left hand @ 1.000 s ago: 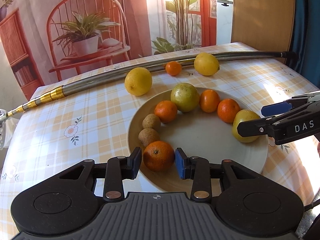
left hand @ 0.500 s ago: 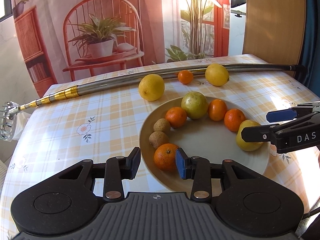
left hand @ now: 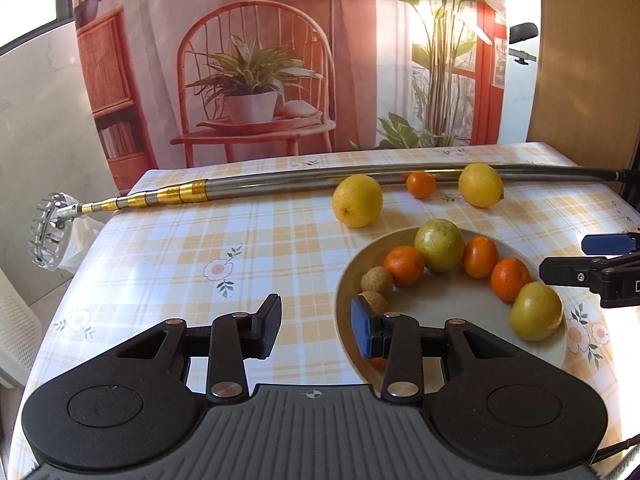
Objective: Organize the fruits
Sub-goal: 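Grasp an orange with the left tool while the right tool moves toward a yellow lemon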
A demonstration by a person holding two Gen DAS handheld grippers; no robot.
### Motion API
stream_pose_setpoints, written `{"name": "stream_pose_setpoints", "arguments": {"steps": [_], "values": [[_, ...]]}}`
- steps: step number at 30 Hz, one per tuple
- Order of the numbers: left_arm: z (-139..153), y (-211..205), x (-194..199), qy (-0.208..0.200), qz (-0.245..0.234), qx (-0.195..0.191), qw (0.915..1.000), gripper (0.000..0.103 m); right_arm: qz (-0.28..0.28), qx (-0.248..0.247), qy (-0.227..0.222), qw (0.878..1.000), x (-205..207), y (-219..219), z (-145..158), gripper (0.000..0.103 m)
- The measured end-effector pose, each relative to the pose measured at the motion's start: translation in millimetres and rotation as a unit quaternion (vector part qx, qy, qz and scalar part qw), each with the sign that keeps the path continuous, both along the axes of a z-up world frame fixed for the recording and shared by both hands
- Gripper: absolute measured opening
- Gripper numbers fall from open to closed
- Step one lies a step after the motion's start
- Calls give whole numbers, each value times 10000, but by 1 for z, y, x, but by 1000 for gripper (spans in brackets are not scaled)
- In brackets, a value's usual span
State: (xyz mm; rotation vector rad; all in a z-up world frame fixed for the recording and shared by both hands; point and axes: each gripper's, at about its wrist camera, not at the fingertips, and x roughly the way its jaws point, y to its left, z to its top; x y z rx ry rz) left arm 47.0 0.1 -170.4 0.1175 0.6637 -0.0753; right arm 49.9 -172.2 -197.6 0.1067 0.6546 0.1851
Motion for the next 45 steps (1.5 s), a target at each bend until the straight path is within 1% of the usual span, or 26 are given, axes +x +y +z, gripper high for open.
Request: {"name": "stream_pose_setpoints", "arguments": {"steps": [5,13,19,24,29,32,36,39,42,45], "values": [[15,17,6,-68,280,-209,9994,40,-230,54,-113,9997,6,-16,9,87],[42,30,22,-296,355,-376,9982,40,-339,-44,-280,9990,16,-30,19,87],[55,29,37,-307,152,-566,9978,40,-276,-63,-332,9990,29,-29,24,87],[58,21,52,-215,-117,-631,9977,40,-259,-61,-351,9990,40,-28,27,87],[56,9,71,-36,-486,-627,9968,40,-334,44,-306,9990,51,-32,26,86],[55,1,84,77,-624,-606,9962,40,-346,84,-257,9990,56,-35,24,86],[54,-11,104,215,-875,-625,9940,40,-381,101,-209,9990,64,-38,22,83],[48,-25,127,460,-1147,-724,9897,40,-480,202,-192,9985,71,-45,19,83],[36,-40,153,794,-1281,-942,9841,40,-568,262,-149,9979,77,-52,15,83],[22,-59,179,965,-1385,-1040,9801,40,-660,320,-93,9973,81,-61,8,83]]}}
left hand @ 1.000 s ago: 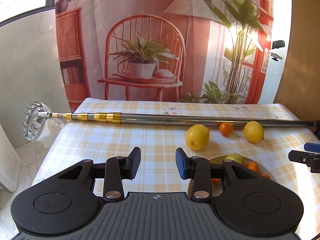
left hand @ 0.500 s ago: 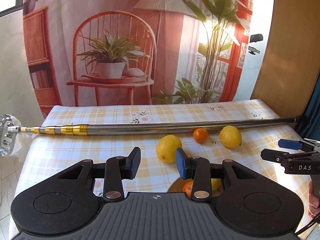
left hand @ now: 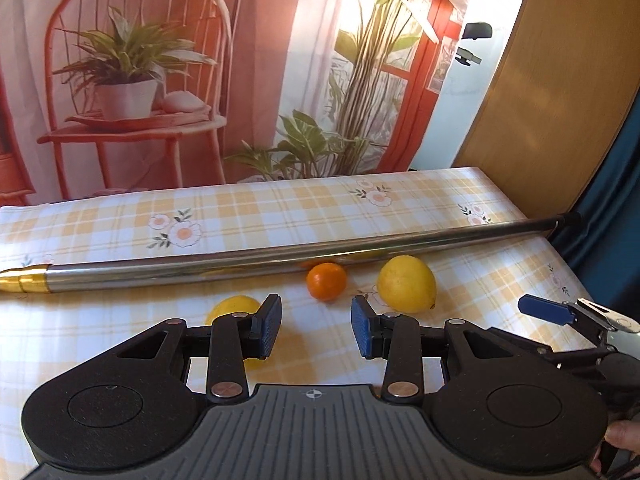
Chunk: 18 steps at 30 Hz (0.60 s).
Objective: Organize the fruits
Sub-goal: 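Grasp an orange with the left tool while the right tool moves toward a yellow lemon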
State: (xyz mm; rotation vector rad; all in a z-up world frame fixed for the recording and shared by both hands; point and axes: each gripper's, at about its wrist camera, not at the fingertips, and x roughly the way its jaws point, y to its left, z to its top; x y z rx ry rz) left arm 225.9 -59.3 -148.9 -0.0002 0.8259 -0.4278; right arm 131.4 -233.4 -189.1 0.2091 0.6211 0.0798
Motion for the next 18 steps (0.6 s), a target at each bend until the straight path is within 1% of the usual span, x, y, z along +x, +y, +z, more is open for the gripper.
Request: {"name": "stream_pose_setpoints", "arguments": {"steps": [3,7,10,13,18], "values": [[-15,-18,21,3,-34,77,10000,40,-124,5,64,9999,3,-9,-8,83],[-32,-39,37,58,-220,180,9996,40,-169,-75,92,9998,5,-15,-18,83],[-39,-45,48,154,-180,147,9996,40,-162,-118,-56,9998,5,-18,-25,83],[-43,-46,55,239,-107,135,9996,40,-158,-43,-237,9996,8,-23,-33,83],[-48,-48,65,325,-63,219,9992,40,-216,5,-356,9991,15,-28,-43,83]]}}
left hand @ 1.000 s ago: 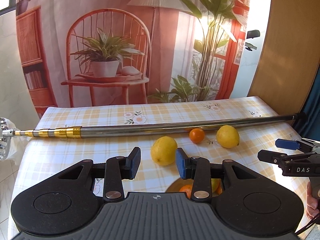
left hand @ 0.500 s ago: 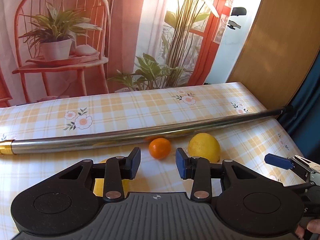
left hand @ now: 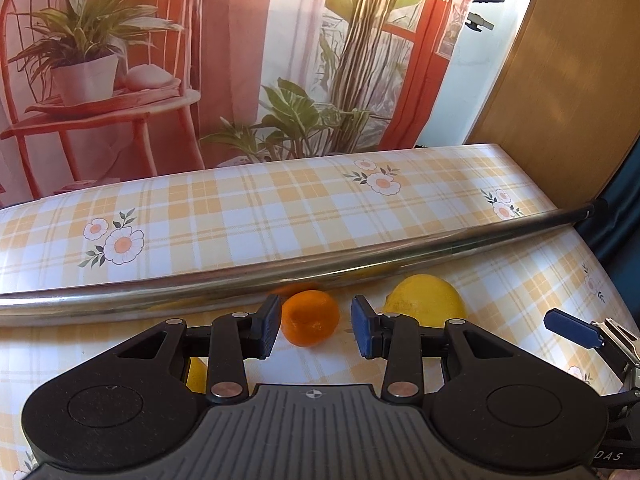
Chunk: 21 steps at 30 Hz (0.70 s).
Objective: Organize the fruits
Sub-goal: 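Grasp an orange with the left tool while the right tool moves toward a yellow lemon, then lift the orange with the left tool while the right tool grasps the yellow lemon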
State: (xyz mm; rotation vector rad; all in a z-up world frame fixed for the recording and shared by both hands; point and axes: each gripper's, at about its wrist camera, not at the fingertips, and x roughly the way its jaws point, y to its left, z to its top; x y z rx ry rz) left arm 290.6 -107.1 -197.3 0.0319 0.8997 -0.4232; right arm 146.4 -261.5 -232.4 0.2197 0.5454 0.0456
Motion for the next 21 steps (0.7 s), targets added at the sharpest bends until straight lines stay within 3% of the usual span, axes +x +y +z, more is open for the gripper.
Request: {"name": "stream_pose_setpoints", "arguments": {"steps": [12,21], "values": [[-19,2,14,266,155,-99,9995,47,154,1,43,9999,7,3,-9,83],[-22,-1,8,229,147,-45,9996,40,215,23,55,9998,10,8,-10,83]]}}
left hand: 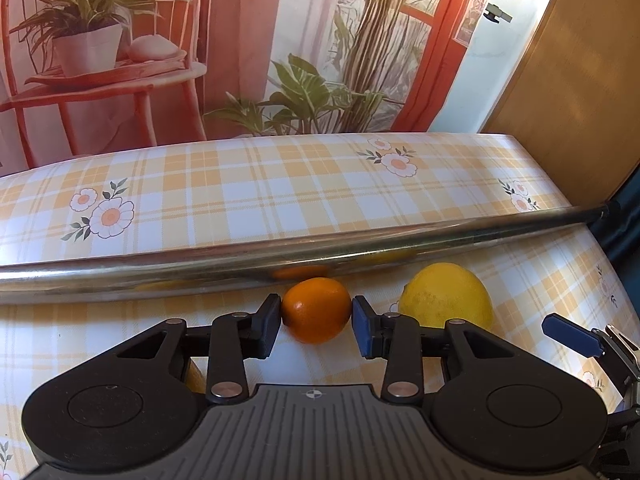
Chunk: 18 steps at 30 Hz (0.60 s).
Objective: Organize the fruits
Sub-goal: 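Lift the orange with the left tool while the right tool grasps the yellow lemon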
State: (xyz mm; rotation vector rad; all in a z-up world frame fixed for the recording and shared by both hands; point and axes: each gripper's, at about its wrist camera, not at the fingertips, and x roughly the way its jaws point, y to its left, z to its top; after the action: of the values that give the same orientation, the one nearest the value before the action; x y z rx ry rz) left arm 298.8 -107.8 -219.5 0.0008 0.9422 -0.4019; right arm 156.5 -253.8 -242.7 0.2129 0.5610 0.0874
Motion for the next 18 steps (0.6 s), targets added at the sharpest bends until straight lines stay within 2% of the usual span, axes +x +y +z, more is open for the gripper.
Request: {"name": "stream_pose_setpoints", "arguments": {"steps": [4,11,15,18], "values": [[13,6,-15,-119,52,-2,9999,40,78,35,-84,9999,6,3,3,83],[46,28,-56,-633,183,-139,9977,40,409,-73,-357,9985,28,20,10,83],[53,39,-72,-782,323,-119,9963,40,440,-183,-225,9986,51,32,10,74],[55,45,-81,-890,323,-101,9955,40,428,-75,-243,9988,59,34,8,73]]}}
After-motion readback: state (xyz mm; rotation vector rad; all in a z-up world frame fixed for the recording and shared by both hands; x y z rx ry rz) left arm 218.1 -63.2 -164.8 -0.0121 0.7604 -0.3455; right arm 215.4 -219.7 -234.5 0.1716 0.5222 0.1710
